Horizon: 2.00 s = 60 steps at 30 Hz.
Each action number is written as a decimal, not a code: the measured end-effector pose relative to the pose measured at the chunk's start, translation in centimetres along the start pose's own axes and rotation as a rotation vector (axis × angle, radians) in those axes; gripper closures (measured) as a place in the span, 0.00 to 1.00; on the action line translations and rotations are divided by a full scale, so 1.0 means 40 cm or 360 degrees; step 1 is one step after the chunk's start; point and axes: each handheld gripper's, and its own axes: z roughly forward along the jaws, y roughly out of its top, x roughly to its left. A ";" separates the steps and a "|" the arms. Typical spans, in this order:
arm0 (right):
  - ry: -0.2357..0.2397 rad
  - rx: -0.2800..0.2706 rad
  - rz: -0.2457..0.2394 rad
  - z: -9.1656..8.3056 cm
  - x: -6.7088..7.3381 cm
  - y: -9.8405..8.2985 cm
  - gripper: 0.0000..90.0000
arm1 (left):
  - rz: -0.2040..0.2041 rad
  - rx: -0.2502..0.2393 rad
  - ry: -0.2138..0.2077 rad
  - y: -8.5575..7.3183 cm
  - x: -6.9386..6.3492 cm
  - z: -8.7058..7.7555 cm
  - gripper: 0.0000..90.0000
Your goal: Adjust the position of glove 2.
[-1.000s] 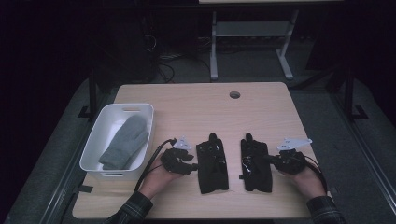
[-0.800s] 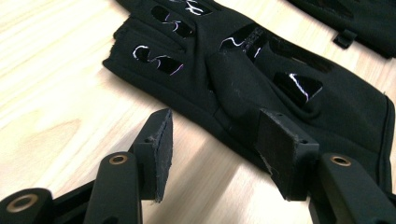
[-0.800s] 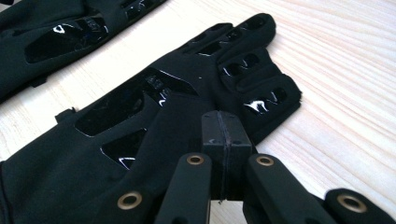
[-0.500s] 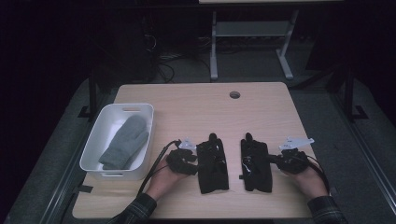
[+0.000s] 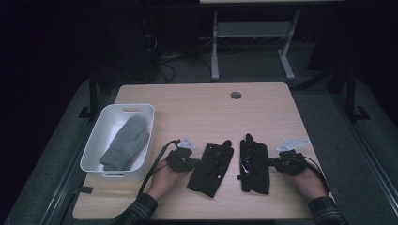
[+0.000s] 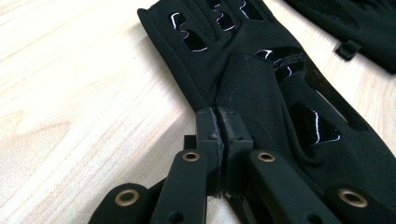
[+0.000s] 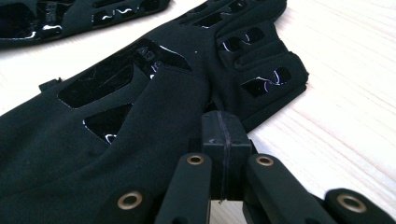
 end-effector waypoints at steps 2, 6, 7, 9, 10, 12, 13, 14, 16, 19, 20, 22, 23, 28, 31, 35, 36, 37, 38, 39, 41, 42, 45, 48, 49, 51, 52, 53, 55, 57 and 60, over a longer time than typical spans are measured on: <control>0.0004 0.0002 -0.0001 0.001 0.002 0.002 1.00 | -0.0029 -0.0042 0.0009 0.002 0.002 -0.005 0.97; 0.0010 -0.0001 -0.0005 0.003 0.003 0.002 1.00 | -0.0098 -0.0158 0.0031 0.018 0.016 -0.015 0.97; 0.0012 0.0000 -0.0006 0.004 0.003 0.002 1.00 | -0.0102 -0.0167 0.0042 0.022 0.021 -0.015 0.97; 0.0017 0.0002 -0.0007 0.005 0.005 0.003 1.00 | -0.0126 -0.0204 0.0049 0.030 0.028 -0.014 0.98; 0.0020 0.0000 -0.0009 0.006 0.006 0.004 1.00 | -0.0129 -0.0209 0.0051 0.034 0.032 -0.015 0.98; 0.0030 0.0003 -0.0011 0.008 0.009 0.006 1.00 | -0.0131 -0.0219 0.0050 0.042 0.039 -0.018 0.98; 0.0035 0.0001 -0.0012 0.009 0.011 0.008 1.00 | -0.0139 -0.0232 0.0049 0.044 0.040 -0.019 0.98; 0.0038 -0.0001 -0.0018 0.011 0.013 0.009 1.00 | -0.0147 -0.0243 0.0053 0.045 0.041 -0.019 0.98; 0.0047 0.0000 -0.0031 0.014 0.018 0.012 1.00 | -0.0155 -0.0250 0.0036 0.047 0.042 -0.022 0.98; 0.0060 0.0006 -0.0035 0.020 0.028 0.019 1.00 | -0.0166 -0.0265 -0.0003 0.050 0.039 -0.028 0.97; 0.0061 0.0008 -0.0052 0.022 0.030 0.021 1.00 | -0.0171 -0.0278 -0.0014 0.051 0.036 -0.031 0.97; 0.0071 0.0017 -0.0052 0.025 0.037 0.025 1.00 | -0.0162 -0.0297 -0.0035 0.056 0.029 -0.038 0.97; 0.0074 0.0015 -0.0047 0.027 0.040 0.027 1.00 | -0.0165 -0.0314 -0.0046 0.059 0.025 -0.042 0.97; 0.0087 0.0018 -0.0065 0.032 0.048 0.032 1.00 | -0.0140 -0.0340 -0.0086 0.072 0.006 -0.053 0.98; 0.0084 0.0017 -0.0076 0.034 0.050 0.034 1.00 | -0.0143 -0.0365 -0.0131 0.078 -0.004 -0.057 0.98; 0.0085 0.0021 -0.0071 0.036 0.053 0.036 1.00 | -0.0139 -0.0387 -0.0180 0.088 -0.018 -0.064 0.98; 0.0086 0.0020 -0.0067 0.037 0.054 0.037 1.00 | -0.0138 -0.0392 -0.0187 0.090 -0.021 -0.065 0.98; 0.0086 0.0017 -0.0072 0.037 0.054 0.038 1.00 | -0.0139 -0.0395 -0.0196 0.092 -0.024 -0.065 0.98; 0.0082 0.0017 -0.0079 0.038 0.054 0.039 1.00 | -0.0135 -0.0393 -0.0203 0.094 -0.026 -0.066 0.98; 0.0086 0.0021 -0.0071 0.039 0.056 0.039 1.00 | -0.0134 -0.0400 -0.0211 0.096 -0.028 -0.066 0.98; 0.0085 0.0023 -0.0073 0.040 0.058 0.041 1.00 | -0.0132 -0.0406 -0.0222 0.100 -0.031 -0.067 0.98; 0.0087 0.0019 -0.0071 0.041 0.060 0.042 1.00 | -0.0126 -0.0411 -0.0222 0.101 -0.032 -0.068 0.98; 0.0091 0.0025 -0.0077 0.044 0.064 0.045 1.00 | -0.0126 -0.0421 -0.0238 0.102 -0.033 -0.070 0.98; 0.0094 0.0024 -0.0088 0.047 0.066 0.048 1.00 | -0.0139 -0.0436 -0.0239 0.104 -0.036 -0.076 0.98; 0.0093 0.0023 -0.0089 0.048 0.067 0.048 1.00 | -0.0132 -0.0442 -0.0244 0.104 -0.036 -0.079 0.98; 0.0095 0.0025 -0.0084 0.048 0.067 0.048 1.00 | -0.0137 -0.0449 -0.0251 0.105 -0.038 -0.082 0.98; 0.0095 0.0026 -0.0083 0.048 0.067 0.048 1.00 | -0.0139 -0.0450 -0.0256 0.106 -0.040 -0.084 0.98; 0.0095 0.0028 -0.0082 0.048 0.067 0.049 1.00 | -0.0143 -0.0458 -0.0260 0.107 -0.042 -0.083 0.98; 0.0093 0.0029 -0.0082 0.049 0.068 0.050 1.00 | -0.0140 -0.0462 -0.0274 0.109 -0.045 -0.084 0.98; 0.0094 0.0030 -0.0080 0.049 0.069 0.051 1.00 | -0.0129 -0.0467 -0.0274 0.112 -0.048 -0.086 0.98; 0.0095 0.0028 -0.0076 0.050 0.071 0.052 1.00 | -0.0118 -0.0480 -0.0271 0.117 -0.052 -0.090 0.98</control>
